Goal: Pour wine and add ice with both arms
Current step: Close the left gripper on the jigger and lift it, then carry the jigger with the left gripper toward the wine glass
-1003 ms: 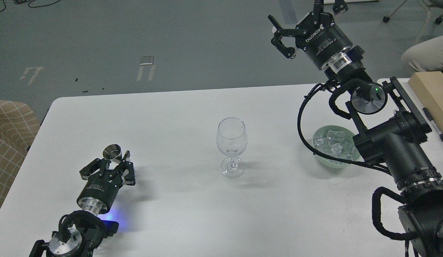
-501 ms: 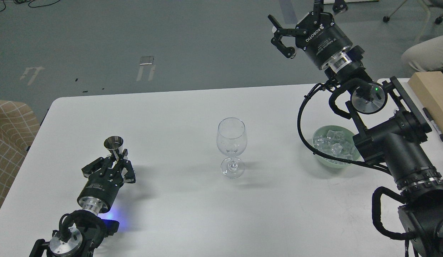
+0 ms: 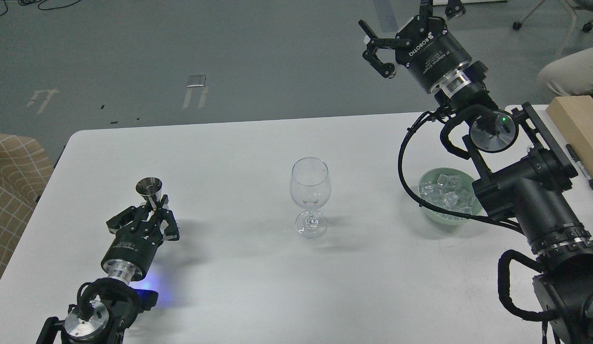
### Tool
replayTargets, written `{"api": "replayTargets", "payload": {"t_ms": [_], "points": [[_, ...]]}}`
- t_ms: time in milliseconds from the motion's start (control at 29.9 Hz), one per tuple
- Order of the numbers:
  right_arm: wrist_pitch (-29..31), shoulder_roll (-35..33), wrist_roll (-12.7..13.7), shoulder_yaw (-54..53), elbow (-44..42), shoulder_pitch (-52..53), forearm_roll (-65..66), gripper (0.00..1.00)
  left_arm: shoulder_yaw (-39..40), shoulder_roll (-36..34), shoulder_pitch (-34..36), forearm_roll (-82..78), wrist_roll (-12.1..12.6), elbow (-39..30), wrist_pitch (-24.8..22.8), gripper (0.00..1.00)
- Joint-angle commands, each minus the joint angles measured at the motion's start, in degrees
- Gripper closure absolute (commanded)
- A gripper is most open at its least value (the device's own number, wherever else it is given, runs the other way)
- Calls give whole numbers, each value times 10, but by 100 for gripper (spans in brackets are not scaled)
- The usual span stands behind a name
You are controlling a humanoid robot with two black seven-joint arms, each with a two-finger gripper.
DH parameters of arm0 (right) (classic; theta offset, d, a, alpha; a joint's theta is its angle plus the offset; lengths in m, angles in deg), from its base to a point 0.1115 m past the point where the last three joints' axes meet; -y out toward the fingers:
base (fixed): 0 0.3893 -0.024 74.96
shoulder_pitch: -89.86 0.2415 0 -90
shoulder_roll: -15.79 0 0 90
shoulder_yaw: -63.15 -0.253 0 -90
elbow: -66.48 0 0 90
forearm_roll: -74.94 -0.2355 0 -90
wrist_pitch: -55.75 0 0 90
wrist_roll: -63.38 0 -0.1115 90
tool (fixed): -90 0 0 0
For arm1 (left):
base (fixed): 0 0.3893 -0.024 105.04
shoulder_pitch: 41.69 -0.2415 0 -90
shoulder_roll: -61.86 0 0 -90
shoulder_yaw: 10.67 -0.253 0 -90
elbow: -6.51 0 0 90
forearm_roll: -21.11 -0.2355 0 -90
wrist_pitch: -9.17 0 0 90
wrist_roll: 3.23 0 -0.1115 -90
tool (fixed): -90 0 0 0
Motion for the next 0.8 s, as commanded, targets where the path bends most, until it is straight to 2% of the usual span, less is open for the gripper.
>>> {"api": "replayTargets", "payload": {"t_ms": [0,769], "points": [[-1,0,-1,0,0,-1,1,0,0,0,1,0,0,-1,-6,90],[-6,0,-1,0,-1,-4,0,0,-7,0,37,-1,6,1,-17,91]]}}
